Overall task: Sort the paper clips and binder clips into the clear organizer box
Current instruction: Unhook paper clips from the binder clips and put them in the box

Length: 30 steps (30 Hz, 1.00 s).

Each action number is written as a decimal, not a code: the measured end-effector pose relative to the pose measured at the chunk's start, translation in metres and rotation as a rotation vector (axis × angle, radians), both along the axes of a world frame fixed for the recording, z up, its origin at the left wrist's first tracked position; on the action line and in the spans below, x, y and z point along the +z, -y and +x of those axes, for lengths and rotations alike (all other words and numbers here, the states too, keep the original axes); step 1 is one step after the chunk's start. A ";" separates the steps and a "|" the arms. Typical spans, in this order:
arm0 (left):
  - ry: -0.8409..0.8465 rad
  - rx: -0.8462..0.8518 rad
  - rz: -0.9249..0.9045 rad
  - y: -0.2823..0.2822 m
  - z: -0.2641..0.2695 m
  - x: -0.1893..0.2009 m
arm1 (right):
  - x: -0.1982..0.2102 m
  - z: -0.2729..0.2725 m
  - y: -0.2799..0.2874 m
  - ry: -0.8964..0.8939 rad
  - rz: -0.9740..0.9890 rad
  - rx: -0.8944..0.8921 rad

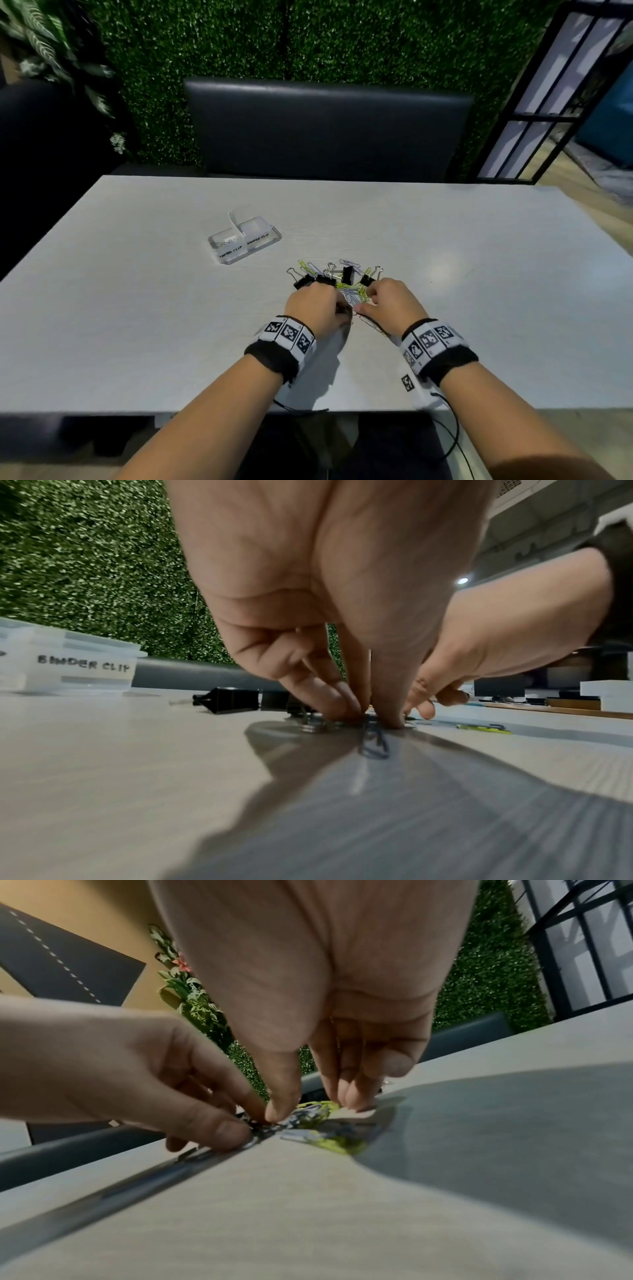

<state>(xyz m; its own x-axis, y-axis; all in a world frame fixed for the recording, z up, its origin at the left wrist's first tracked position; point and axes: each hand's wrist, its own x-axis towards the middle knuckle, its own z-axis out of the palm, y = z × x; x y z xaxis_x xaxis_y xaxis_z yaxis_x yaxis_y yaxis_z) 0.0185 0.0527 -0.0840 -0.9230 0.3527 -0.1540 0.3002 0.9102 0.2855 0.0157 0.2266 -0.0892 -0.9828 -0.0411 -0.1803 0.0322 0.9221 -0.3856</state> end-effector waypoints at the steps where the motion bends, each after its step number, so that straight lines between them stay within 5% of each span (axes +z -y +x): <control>1: -0.002 0.001 -0.009 -0.003 -0.002 -0.001 | 0.000 -0.001 0.002 -0.001 0.038 0.006; 9: -0.079 -0.019 -0.040 -0.009 -0.009 -0.013 | -0.004 -0.003 0.009 -0.007 0.125 0.004; 18: -0.121 -0.033 -0.030 -0.005 -0.010 -0.018 | 0.011 0.000 0.001 0.021 -0.007 -0.097; 30: 0.021 0.317 0.594 0.040 -0.031 0.015 | 0.047 -0.026 0.015 -0.074 -0.479 -0.170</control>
<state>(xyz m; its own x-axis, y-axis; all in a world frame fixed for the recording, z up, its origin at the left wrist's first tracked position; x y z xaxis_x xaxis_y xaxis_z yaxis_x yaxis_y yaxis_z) -0.0122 0.0131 -0.0687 -0.9948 0.0954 -0.0368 0.0330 0.6395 0.7681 -0.0103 0.2115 -0.0419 -0.9921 0.0595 -0.1105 0.1233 0.6253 -0.7705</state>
